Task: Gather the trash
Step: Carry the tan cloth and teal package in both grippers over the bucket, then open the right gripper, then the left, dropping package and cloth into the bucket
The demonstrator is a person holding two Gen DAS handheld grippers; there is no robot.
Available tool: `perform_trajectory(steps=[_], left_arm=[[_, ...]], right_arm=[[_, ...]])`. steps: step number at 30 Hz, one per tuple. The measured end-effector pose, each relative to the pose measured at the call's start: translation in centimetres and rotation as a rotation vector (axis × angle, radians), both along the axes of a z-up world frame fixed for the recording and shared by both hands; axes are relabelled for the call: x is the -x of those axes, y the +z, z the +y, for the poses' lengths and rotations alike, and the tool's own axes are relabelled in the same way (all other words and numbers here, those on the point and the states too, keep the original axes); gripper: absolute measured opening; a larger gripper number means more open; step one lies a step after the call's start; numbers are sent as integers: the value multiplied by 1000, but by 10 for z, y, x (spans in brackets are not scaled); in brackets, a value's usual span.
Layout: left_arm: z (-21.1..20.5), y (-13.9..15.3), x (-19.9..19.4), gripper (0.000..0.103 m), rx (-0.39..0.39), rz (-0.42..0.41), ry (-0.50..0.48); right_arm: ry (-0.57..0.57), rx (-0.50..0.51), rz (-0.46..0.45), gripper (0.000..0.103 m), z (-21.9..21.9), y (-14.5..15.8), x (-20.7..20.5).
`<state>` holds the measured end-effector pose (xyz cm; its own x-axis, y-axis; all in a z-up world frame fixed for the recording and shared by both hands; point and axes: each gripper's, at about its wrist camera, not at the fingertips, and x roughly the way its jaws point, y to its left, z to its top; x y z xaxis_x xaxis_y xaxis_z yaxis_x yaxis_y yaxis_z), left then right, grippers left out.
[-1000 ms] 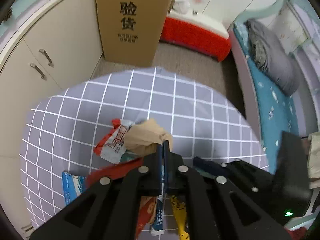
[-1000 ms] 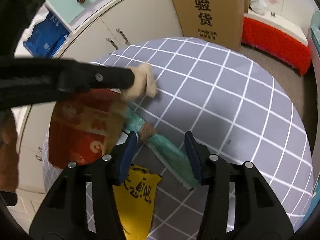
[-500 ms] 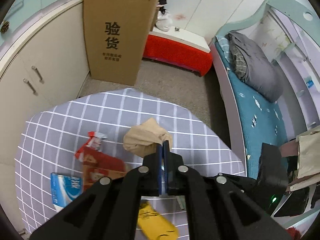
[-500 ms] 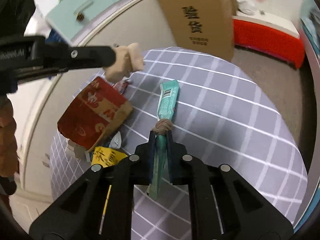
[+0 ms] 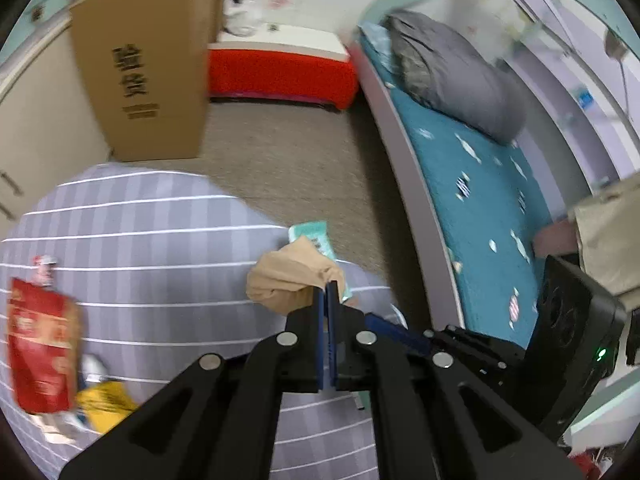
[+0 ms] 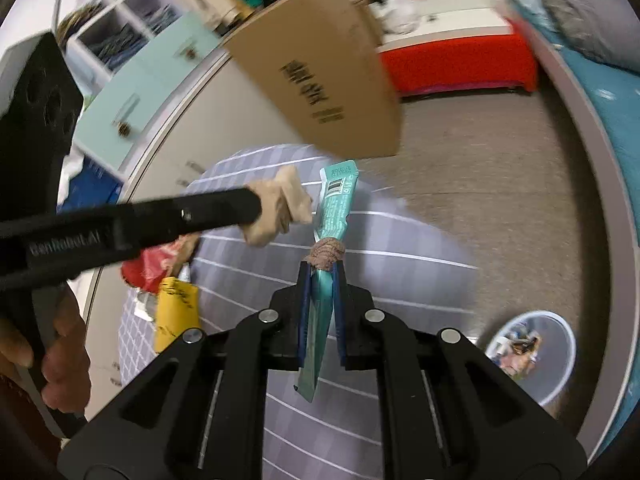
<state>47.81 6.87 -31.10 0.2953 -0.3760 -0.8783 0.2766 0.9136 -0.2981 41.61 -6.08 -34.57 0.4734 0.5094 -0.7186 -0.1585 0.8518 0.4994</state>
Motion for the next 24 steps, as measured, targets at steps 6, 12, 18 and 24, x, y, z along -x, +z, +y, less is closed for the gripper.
perform_trajectory(steps=[6,12,18,24], left_arm=[[-97,-17,23,2,22,47,-111],[-176,-58,46,2,17,130,-187],[-223,-107,67,2,-30,214,-217],[-243,-135,71,2,-75,260,-220]], right_arm=[[-199,1,47,11,-111,-12,42],[-335,6,156,11,-186,-50,79],[-421,-28,217,11,-234,-85,103],[-497,-69,261,45,-266,-115,105]])
